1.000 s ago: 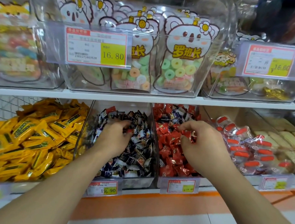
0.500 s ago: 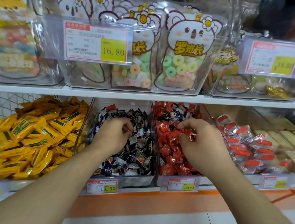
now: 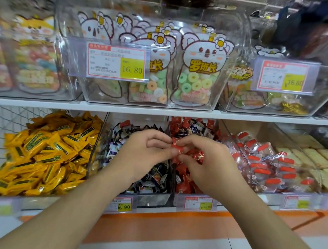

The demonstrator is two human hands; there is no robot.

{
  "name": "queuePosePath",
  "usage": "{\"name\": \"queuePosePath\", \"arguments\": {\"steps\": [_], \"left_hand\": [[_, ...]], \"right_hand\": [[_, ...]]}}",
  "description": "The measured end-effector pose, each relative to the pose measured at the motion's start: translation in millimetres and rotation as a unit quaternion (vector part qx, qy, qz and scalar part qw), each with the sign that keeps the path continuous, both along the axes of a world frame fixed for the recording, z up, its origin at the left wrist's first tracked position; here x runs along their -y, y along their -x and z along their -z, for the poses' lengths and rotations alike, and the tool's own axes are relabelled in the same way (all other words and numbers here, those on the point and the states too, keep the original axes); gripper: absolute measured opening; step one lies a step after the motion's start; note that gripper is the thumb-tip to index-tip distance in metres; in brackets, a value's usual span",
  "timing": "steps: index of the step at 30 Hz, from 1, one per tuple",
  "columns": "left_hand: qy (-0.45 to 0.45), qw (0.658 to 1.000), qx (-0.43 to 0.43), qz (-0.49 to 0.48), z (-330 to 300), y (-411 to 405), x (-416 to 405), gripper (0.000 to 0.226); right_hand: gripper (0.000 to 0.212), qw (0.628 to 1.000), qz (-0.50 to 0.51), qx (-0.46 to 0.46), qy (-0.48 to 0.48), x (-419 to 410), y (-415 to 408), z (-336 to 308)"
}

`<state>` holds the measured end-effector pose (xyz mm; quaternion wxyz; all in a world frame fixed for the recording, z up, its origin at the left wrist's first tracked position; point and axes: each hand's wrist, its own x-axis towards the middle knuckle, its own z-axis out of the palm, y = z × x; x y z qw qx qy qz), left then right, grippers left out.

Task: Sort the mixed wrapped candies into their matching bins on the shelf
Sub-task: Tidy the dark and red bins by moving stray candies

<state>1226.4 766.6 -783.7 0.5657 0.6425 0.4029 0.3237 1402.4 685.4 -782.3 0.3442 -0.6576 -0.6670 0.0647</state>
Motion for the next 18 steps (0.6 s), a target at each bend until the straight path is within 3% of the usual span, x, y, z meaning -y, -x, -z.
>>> {"name": "queuePosePath", "arguments": {"steps": [4,9,11,15,18], "left_hand": [[-0.013,0.998,-0.005,-0.061,-5.9,17.2,-7.1,0.017],[-0.18,0.963,-0.144,-0.142,-1.7,55.1,-30.3,0.02],[-0.204,0.944,-0.216,-0.144,2.7,69.7,-34.8,0.023],[-0.176,0.951,-0.22,-0.129,10.4,88.1,-38.4,0.027],[-0.204,0.934,-0.265,-0.126,11.7,95.7,-38.8,0.032]], "right_hand": [[0.022,0.996,0.082,-0.013,0.025,3.3,-15.1,-3.5],[0.04,0.988,0.132,0.043,0.073,4.5,-24.1,-6.1],[0.038,0.988,0.128,0.05,0.063,2.7,-19.4,-5.8],[0.029,0.995,0.084,0.052,0.025,-7.3,6.7,-5.7],[0.029,0.997,0.028,0.069,0.023,-21.0,35.3,-2.6]]}}
